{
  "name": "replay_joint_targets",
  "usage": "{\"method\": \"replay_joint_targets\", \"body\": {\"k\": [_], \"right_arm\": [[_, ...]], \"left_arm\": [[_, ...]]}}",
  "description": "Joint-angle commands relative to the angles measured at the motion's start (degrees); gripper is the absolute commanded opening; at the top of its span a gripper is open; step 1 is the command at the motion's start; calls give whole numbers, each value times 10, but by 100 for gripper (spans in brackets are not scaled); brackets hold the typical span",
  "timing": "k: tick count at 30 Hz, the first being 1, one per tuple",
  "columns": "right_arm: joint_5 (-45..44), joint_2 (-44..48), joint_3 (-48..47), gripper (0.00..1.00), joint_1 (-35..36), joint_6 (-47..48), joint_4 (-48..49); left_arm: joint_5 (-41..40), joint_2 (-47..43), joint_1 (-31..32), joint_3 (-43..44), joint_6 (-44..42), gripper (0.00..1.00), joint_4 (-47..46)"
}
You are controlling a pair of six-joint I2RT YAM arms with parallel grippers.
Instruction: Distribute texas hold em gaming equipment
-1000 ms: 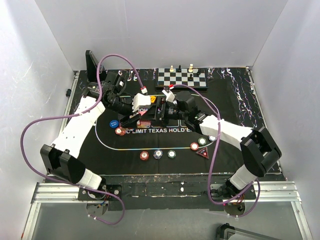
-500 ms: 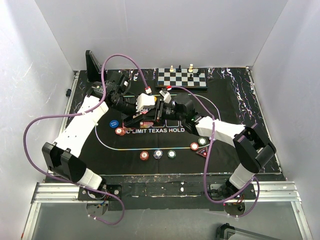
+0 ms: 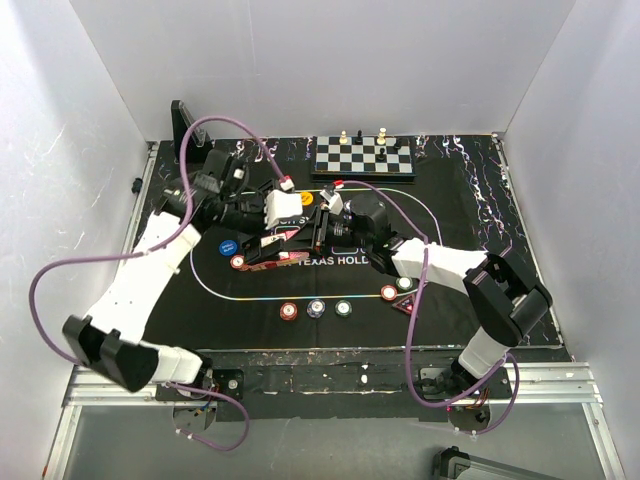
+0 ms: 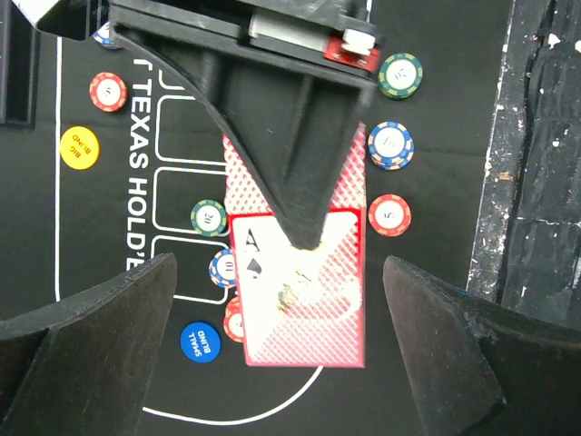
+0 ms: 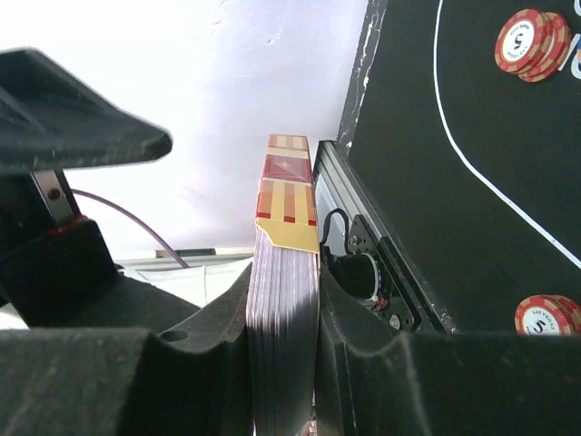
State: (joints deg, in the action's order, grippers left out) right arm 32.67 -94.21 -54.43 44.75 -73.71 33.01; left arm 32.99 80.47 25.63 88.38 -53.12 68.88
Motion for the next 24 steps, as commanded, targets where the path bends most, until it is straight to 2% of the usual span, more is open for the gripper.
{"method": "replay_joint_targets", "body": {"k": [1, 8, 13, 17, 20, 24], "right_arm": [[15, 42, -8, 15, 0, 10, 35], [7, 73, -39, 15, 16, 67, -56], [-13, 86, -90, 14, 42, 120, -147], [-12, 91, -103, 13, 42, 117, -151], [-12, 91, -110, 13, 43, 114, -152], [-11, 90, -112, 13, 43, 108, -150]], "left_arm": [[8, -92, 1, -60, 16, 98, -49], [18, -163, -5, -160, 31, 98, -120], [50, -130, -27, -125, 30, 98, -115], [65, -131, -30, -127, 20, 98, -117], [90, -124, -30, -118, -5, 98, -68], [74, -142, -30, -138, -19, 98, -64]]}}
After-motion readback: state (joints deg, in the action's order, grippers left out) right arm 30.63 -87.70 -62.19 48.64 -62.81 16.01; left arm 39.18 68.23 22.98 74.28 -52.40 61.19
